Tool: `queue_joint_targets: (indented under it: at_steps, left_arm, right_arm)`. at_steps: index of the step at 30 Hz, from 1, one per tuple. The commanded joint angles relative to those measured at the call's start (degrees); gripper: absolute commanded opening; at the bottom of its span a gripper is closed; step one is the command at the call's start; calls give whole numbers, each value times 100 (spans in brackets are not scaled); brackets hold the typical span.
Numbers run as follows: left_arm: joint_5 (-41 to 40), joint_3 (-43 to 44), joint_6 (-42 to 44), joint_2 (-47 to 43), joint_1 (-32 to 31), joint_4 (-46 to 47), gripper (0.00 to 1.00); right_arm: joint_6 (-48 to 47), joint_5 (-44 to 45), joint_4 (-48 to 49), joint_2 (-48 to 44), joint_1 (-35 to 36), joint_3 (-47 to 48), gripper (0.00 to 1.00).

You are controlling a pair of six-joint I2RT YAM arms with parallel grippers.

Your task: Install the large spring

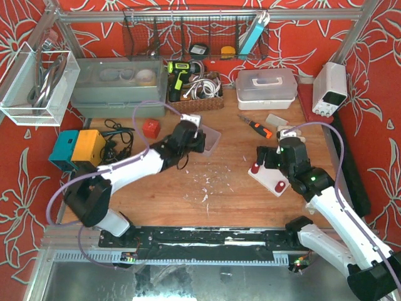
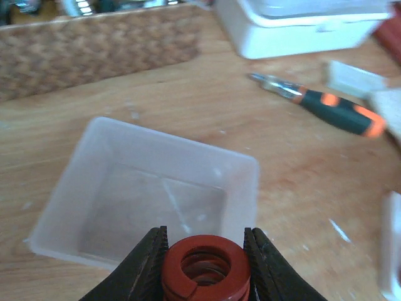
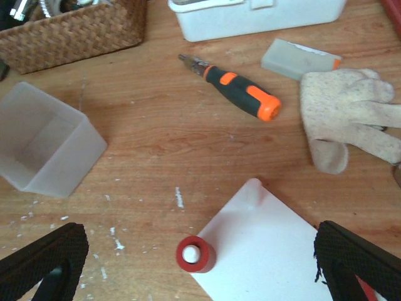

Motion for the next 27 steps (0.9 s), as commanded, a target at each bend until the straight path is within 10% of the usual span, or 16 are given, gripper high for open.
queue_joint_targets:
  at_steps: [1,16,27]
  left_arm:
    - [1019,-1423,1346,-875,-203,3391,0]
    - [2452,-3137,3655,-843,-1014,5922,0]
    - [2601,-3266,4412,-605,-1432,6103,0]
  right_arm:
    - [-96,-624,-420,287,20,561,99]
    - [-702,-3641,-1154,1289,125,1665,64]
    - [-560,-3262,-1478,1674,840,1942,63]
